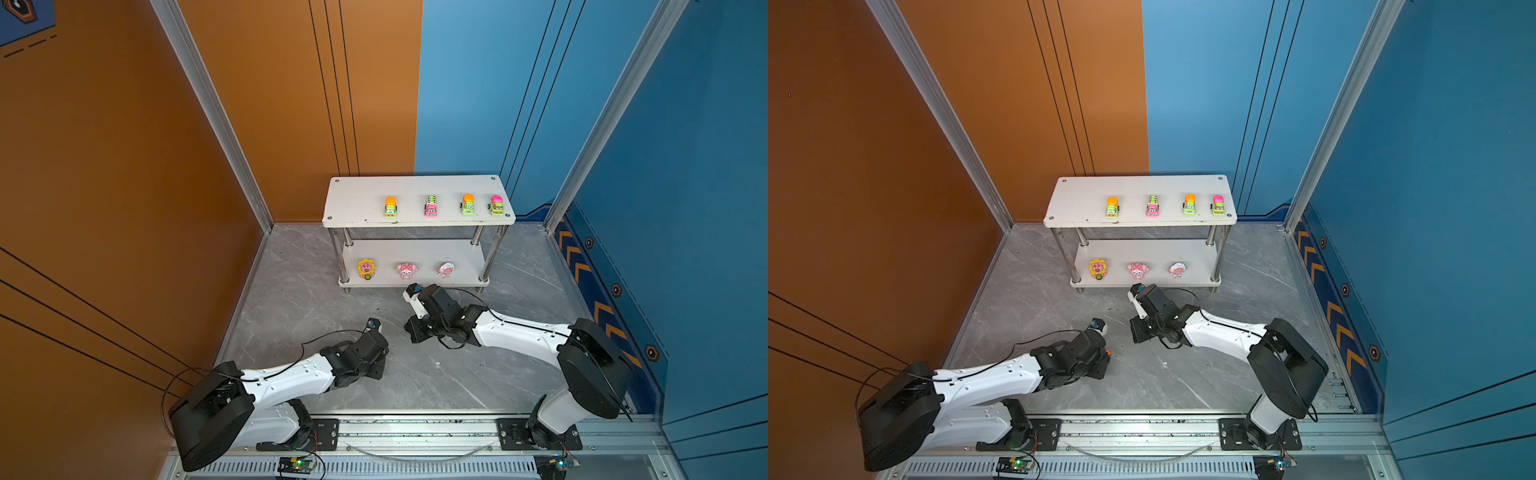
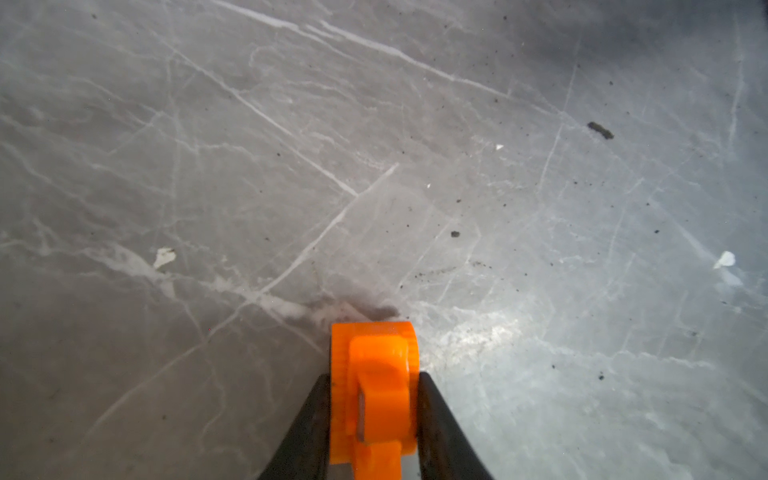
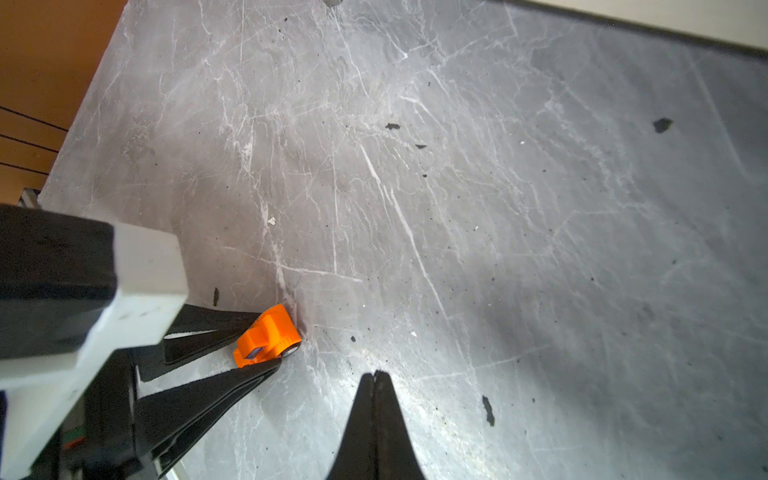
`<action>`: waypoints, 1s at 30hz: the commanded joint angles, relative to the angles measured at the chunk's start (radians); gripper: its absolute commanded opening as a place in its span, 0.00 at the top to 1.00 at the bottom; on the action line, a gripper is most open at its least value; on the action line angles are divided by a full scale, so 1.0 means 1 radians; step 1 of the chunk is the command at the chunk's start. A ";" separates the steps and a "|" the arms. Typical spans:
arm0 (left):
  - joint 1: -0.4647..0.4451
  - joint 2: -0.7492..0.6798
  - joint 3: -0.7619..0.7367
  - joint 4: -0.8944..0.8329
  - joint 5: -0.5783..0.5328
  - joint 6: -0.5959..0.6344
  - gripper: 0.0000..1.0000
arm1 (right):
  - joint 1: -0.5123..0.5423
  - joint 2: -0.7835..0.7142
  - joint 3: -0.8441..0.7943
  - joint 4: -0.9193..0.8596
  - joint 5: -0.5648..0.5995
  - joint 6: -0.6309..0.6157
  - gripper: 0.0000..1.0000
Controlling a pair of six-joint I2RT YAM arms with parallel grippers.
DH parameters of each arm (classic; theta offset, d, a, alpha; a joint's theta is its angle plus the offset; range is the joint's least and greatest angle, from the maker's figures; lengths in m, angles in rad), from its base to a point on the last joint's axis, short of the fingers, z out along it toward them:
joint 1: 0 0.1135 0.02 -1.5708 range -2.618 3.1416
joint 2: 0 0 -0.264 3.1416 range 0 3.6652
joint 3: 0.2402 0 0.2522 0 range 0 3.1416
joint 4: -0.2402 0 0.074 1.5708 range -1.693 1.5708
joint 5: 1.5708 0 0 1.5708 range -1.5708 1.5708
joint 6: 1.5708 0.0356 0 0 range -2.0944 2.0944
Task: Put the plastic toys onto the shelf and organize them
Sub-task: 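Close the left gripper on the small orange car, then lift the orange car with the left gripper and carry it to the top shelf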
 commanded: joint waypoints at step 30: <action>0.195 -0.089 0.925 -0.569 -0.242 0.327 0.77 | -0.049 -0.098 -0.217 0.105 0.009 -0.010 1.00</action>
